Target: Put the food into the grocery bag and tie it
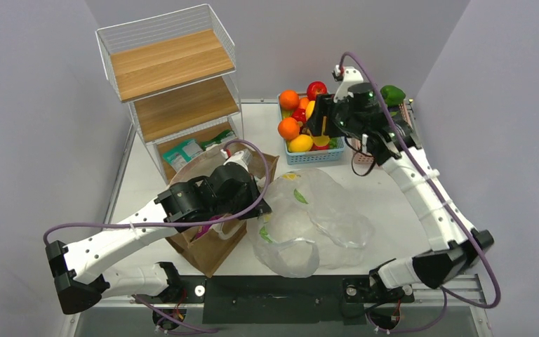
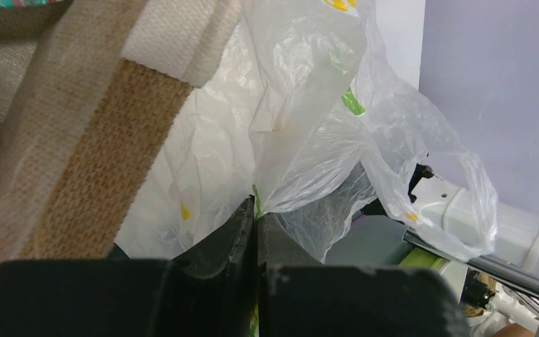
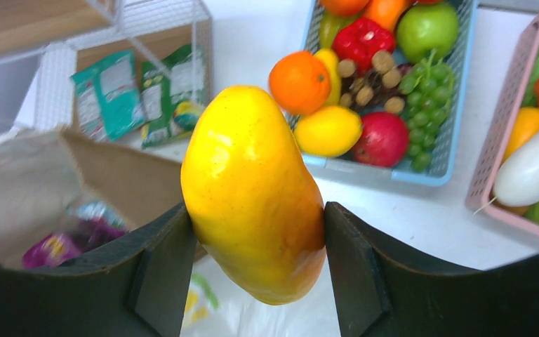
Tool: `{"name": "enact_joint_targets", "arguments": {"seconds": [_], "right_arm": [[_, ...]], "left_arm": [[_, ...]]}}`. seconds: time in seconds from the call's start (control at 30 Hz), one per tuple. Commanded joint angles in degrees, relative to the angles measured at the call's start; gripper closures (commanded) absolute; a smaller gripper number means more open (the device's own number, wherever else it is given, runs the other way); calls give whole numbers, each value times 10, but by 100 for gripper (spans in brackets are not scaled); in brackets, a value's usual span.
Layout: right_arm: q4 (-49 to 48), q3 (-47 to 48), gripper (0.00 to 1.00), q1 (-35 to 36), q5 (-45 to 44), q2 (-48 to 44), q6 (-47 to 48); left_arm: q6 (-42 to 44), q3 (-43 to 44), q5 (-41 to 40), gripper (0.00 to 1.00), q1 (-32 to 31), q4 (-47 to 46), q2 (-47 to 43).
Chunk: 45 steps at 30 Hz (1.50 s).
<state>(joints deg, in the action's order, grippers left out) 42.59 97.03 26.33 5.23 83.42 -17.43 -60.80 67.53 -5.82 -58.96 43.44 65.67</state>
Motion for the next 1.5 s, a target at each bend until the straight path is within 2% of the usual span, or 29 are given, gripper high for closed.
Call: {"name": "enact_joint_targets", "arguments": {"seconds": [0.0, 0.1, 0.23, 0.53, 0.73, 0.97, 1.03, 1.17, 1.27, 1.3, 1.37, 1.47], "right_arm": [[-95, -92, 75, 6, 81, -127, -19], [-126, -146, 75, 13, 137, -203, -28], [-134, -198, 75, 24, 201, -261, -34], [-135, -273, 75, 79, 299, -327, -61], [-141, -326, 75, 167, 267, -333, -71], [-131, -379, 74, 196, 223, -342, -55], [-117, -390, 68, 197, 206, -344, -41], [-103, -395, 42, 196, 183, -343, -26], [-96, -388, 29, 196, 173, -338, -19], [-95, -385, 21, 196, 170, -336, -19], [-92, -380, 13, 196, 167, -336, -17], [-89, -374, 11, 197, 161, -335, -12]], "left_arm": [[14, -1, -11, 100, 15, -10, -24], [22, 0, -8, 100, 22, -11, -21], [32, 1, 2, 100, 32, -19, -12], [47, 8, 21, 100, 44, -45, 15], [48, 9, 25, 100, 46, -59, 25], [50, 8, 26, 100, 47, -64, 29], [51, 8, 26, 100, 48, -64, 29], [52, 5, 26, 100, 48, -67, 27], [52, 3, 28, 100, 49, -68, 25], [52, 3, 28, 100, 49, -68, 25], [51, 0, 28, 100, 50, -70, 23], [50, -6, 28, 100, 50, -72, 18]]}}
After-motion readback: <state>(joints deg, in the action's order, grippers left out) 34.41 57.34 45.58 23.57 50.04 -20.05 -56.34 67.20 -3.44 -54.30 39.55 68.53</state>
